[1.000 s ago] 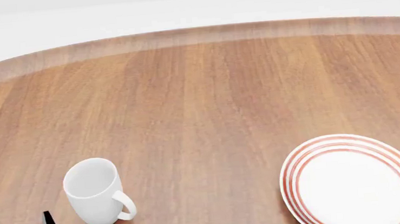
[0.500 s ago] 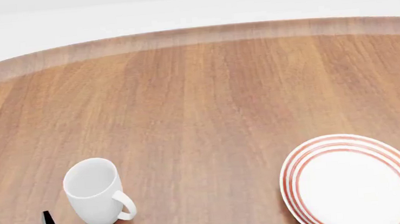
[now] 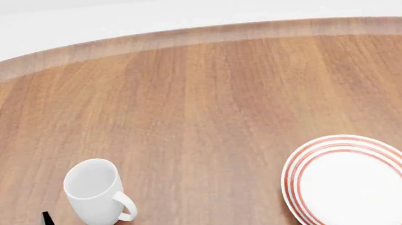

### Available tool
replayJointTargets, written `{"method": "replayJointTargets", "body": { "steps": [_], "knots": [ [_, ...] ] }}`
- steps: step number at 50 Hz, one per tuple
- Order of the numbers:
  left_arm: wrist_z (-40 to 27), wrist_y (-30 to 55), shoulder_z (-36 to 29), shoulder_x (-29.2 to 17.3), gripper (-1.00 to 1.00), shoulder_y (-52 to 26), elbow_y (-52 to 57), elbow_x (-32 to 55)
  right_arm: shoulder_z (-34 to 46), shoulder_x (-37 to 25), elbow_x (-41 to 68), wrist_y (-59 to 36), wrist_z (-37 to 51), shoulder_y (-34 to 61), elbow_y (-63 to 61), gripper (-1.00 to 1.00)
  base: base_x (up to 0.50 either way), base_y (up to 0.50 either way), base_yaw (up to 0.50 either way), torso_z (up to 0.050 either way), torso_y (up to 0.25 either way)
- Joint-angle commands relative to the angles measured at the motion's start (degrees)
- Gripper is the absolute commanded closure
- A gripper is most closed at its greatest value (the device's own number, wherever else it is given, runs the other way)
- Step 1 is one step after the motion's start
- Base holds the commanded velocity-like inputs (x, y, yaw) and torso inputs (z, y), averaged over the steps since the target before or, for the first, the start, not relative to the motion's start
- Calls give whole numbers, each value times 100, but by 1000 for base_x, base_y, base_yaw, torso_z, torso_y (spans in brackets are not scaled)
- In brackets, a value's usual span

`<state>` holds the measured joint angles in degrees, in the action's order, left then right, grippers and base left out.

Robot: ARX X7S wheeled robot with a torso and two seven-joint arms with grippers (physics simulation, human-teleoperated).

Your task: Pick up the red mug and put it on the plate

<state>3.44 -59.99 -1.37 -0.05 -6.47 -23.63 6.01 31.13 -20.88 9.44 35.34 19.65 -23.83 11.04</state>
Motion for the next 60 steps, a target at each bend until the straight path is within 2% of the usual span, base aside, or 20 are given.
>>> {"method": "replayJointTargets", "body": {
  "steps": [1, 15, 16, 41, 45, 53, 60],
  "knots": [
    [3, 0, -1, 0, -100, 1, 10, 9, 24, -13, 5, -85, 27, 6, -68, -100, 0, 0, 0, 0, 0],
    [2, 0, -1, 0, -100, 2, 17, 15, 24, -7, 36, -12, 39, 25, 17, -100, 0, 0, 0, 0, 0],
    [10, 0, -2, 0, -100, 2, 20, 19, 20, -2, 20, -24, 57, 28, 27, 100, 0, 0, 0, 0, 0],
    [5, 0, -1, 1, -100, 6, 54, 32, 8, -137, -11, -180, 177, -51, -262, 100, 0, 0, 0, 0, 0],
    [-1, 0, 0, 1, -100, 7, 60, 28, -4, -305, -115, -355, 309, -273, -953, 100, 0, 0, 0, 0, 0],
    [17, 0, -2, 1, -100, 8, 79, 53, -159, -744, -620, -1392, 710, -707, -3226, 100, 0, 0, 0, 0, 0],
    [15, 0, -3, 1, -100, 10, 99, 69, -348, -832, -721, -2234, 948, -739, -4333, 100, 0, 0, 0, 0, 0]
  ]
}}
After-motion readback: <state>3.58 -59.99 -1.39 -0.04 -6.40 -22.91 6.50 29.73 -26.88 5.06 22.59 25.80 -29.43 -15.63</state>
